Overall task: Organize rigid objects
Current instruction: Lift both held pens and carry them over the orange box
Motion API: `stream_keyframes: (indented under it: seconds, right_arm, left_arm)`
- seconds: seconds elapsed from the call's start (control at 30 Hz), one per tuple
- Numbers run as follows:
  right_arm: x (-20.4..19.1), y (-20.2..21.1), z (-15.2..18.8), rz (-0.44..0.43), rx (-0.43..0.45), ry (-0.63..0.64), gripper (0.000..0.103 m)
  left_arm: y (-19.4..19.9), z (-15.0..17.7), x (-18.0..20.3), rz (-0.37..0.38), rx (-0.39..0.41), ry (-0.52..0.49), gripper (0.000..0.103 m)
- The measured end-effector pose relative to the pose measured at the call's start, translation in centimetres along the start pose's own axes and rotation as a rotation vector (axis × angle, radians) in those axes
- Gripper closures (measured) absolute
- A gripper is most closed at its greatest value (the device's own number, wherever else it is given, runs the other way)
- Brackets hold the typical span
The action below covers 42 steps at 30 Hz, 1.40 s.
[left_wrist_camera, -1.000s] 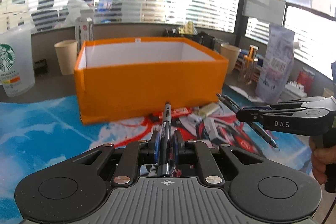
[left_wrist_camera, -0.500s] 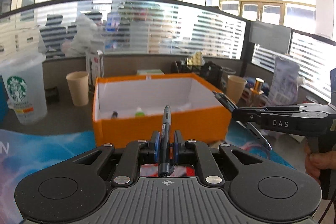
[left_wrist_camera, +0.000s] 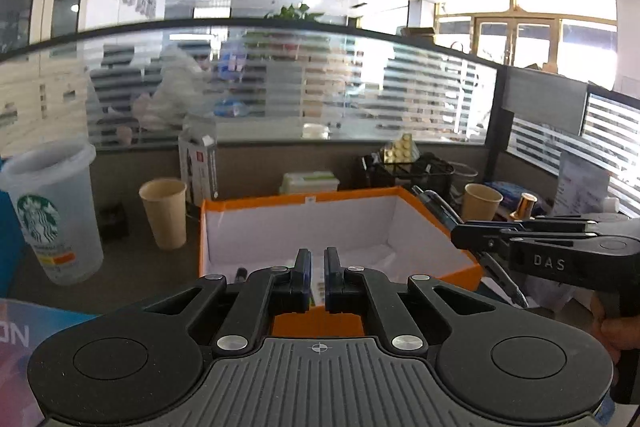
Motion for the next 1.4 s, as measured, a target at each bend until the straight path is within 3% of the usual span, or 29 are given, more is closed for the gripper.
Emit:
stream_keyframes:
  seconds: [0.1, 0.23, 0.37, 0.57, 0.9, 1.13, 1.4]
  right_arm:
    - [-0.3, 0.0, 1.3, -0.008, -0.019, -0.002, 0.094]
    - [-0.1, -0.3, 2.9, 0.001, -0.047, -0.009, 0.094]
    - [0.4, -0.9, 3.5, 0.012, -0.062, -0.024, 0.094]
    - [-0.1, -0.8, 3.1, 0.007, -0.049, -0.016, 0.094]
    - [-0.1, -0.4, 2.4, 0.01, -0.032, -0.013, 0.094]
    - [-0.2, 0.0, 1.1, -0.003, -0.006, -0.006, 0.094]
    - [-0.4, -0.5, -2.1, -0.013, 0.037, 0.003, 0.094]
  left_arm:
    - [0.0, 2.3, -0.1, 0.049, -0.061, -0.001, 0.099]
    - [-0.3, 7.7, 1.3, 0.119, -0.207, -0.021, 0.094]
    - [-1.5, 11.2, 2.1, 0.086, -0.289, -0.056, 0.091]
    - [-3.2, 12.8, 2.3, 0.089, -0.34, -0.056, 0.092]
    - [-2.8, 11.6, 2.6, 0.096, -0.291, -0.046, 0.094]
    - [0.2, 6.1, 2.4, 0.093, -0.14, -0.053, 0.094]
    - [0.1, -0.8, 1.3, 0.03, -0.004, -0.058, 0.094]
Point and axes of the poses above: each gripper's, at about its wrist camera, not at the fingertips, and y roughly against the way its jaws point, x to its right, z to its underside, the point moved 4 cm from there along -y, roughly the way its jaws point, and after that the axes turned 1 degree about -z, right-handed, at the moved point
